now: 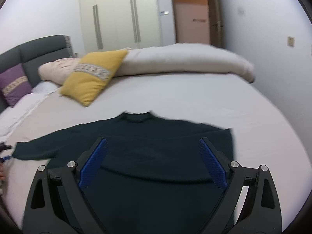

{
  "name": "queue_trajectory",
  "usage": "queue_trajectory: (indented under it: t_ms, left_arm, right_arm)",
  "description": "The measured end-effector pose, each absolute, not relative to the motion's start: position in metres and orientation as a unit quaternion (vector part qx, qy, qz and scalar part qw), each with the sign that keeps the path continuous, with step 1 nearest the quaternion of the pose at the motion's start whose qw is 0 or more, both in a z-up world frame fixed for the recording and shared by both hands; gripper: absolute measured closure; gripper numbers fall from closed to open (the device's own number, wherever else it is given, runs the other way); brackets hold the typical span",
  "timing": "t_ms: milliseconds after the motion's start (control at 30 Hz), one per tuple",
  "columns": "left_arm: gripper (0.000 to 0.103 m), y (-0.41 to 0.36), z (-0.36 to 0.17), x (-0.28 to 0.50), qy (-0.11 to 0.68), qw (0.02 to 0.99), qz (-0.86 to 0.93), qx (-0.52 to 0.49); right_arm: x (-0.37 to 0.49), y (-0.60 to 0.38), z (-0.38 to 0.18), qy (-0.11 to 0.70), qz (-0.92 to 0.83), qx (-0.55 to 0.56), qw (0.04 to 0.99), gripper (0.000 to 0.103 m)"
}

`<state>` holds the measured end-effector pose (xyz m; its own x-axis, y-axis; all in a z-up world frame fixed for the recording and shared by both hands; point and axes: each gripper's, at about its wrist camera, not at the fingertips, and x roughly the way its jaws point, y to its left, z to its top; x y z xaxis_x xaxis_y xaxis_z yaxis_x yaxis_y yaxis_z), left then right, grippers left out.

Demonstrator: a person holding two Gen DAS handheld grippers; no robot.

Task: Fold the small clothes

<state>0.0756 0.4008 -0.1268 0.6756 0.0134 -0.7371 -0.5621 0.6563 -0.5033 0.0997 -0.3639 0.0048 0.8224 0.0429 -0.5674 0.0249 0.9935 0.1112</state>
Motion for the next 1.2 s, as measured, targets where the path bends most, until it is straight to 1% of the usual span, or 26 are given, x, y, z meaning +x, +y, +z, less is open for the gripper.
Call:
queue_trajectory:
  t_ms: [67, 133, 167, 200, 233, 267, 400, 500, 600, 633, 700, 800, 833, 900, 967, 1000, 1033, 1067, 1100, 1133, 1167, 1200]
  left_arm:
    - [0.031, 0.400, -0.129, 0.084, 0.368, 0.841, 0.168, -0.360]
    - [0.034, 0.404, -0.129, 0.094, 0.367, 0.841, 0.165, -0.361]
    - [0.051, 0.407, -0.129, 0.094, 0.369, 0.840, 0.161, -0.364]
    - [0.072, 0.407, -0.129, 0.097, 0.375, 0.838, 0.157, -0.364]
    - [0.080, 0.403, -0.129, 0.102, 0.382, 0.837, 0.155, -0.360]
    - [0.093, 0.400, -0.127, 0.109, 0.390, 0.837, 0.144, -0.355]
    - [0.094, 0.380, -0.108, 0.116, 0.383, 0.847, 0.136, -0.342]
    - [0.095, 0.345, -0.075, 0.119, 0.359, 0.869, 0.106, -0.323]
    - [0.095, 0.281, -0.037, 0.131, 0.346, 0.889, 0.037, -0.298]
    - [0.095, 0.244, -0.022, 0.141, 0.343, 0.896, -0.001, -0.283]
    - [0.095, 0.191, -0.009, 0.148, 0.344, 0.901, -0.050, -0.260]
    - [0.095, 0.091, -0.005, 0.156, 0.359, 0.898, -0.134, -0.218]
    - [0.095, 0.050, -0.010, 0.158, 0.367, 0.894, -0.161, -0.201]
    - [0.094, 0.004, -0.022, 0.160, 0.381, 0.885, -0.191, -0.185]
    - [0.092, -0.044, -0.046, 0.163, 0.408, 0.873, -0.212, -0.165]
    - [0.084, -0.058, -0.058, 0.164, 0.423, 0.865, -0.219, -0.158]
    - [0.080, -0.071, -0.071, 0.164, 0.441, 0.853, -0.229, -0.157]
    - [0.071, -0.078, -0.085, 0.161, 0.459, 0.841, -0.238, -0.162]
    - [0.063, -0.079, -0.089, 0.158, 0.464, 0.837, -0.239, -0.162]
    - [0.060, -0.075, -0.091, 0.153, 0.465, 0.837, -0.239, -0.163]
    - [0.052, -0.068, -0.090, 0.147, 0.462, 0.839, -0.237, -0.163]
    - [0.047, -0.063, -0.086, 0.138, 0.458, 0.841, -0.238, -0.164]
  right_arm:
    - [0.098, -0.352, 0.006, 0.308, 0.019, 0.070, 0.948, 0.009]
    - [0.098, -0.340, 0.006, 0.316, 0.031, 0.081, 0.945, 0.009]
    - [0.098, -0.337, 0.005, 0.318, 0.034, 0.085, 0.944, 0.009]
    - [0.098, -0.333, 0.006, 0.320, 0.037, 0.087, 0.943, 0.009]
    - [0.096, -0.330, 0.005, 0.319, 0.039, 0.086, 0.943, 0.009]
    - [0.094, -0.329, 0.004, 0.319, 0.040, 0.084, 0.943, 0.009]
    - [0.084, -0.334, 0.005, 0.317, 0.038, 0.089, 0.943, 0.009]
    - [0.077, -0.355, 0.002, 0.317, 0.032, 0.109, 0.942, 0.009]
    - [0.075, -0.371, -0.006, 0.320, 0.024, 0.124, 0.939, 0.009]
    - [0.074, -0.378, -0.009, 0.321, 0.022, 0.132, 0.938, 0.009]
    - [0.072, -0.387, -0.015, 0.322, 0.021, 0.145, 0.935, 0.009]
    - [0.074, -0.400, -0.026, 0.329, 0.014, 0.157, 0.931, 0.009]
    - [0.073, -0.405, -0.029, 0.331, 0.012, 0.163, 0.929, 0.009]
    - [0.071, -0.414, -0.036, 0.335, 0.007, 0.175, 0.926, 0.009]
    - [0.067, -0.425, -0.043, 0.344, -0.001, 0.188, 0.920, 0.009]
    - [0.062, -0.428, -0.046, 0.349, -0.004, 0.193, 0.917, 0.009]
    - [0.062, -0.432, -0.052, 0.359, -0.006, 0.199, 0.912, 0.009]
    - [0.063, -0.434, -0.056, 0.364, -0.006, 0.203, 0.909, 0.009]
    - [0.063, -0.436, -0.060, 0.369, -0.006, 0.207, 0.906, 0.009]
    - [0.067, -0.438, -0.065, 0.377, -0.002, 0.213, 0.901, 0.009]
    - [0.069, -0.438, -0.068, 0.381, 0.001, 0.217, 0.899, 0.009]
    - [0.072, -0.437, -0.070, 0.384, 0.005, 0.221, 0.897, 0.009]
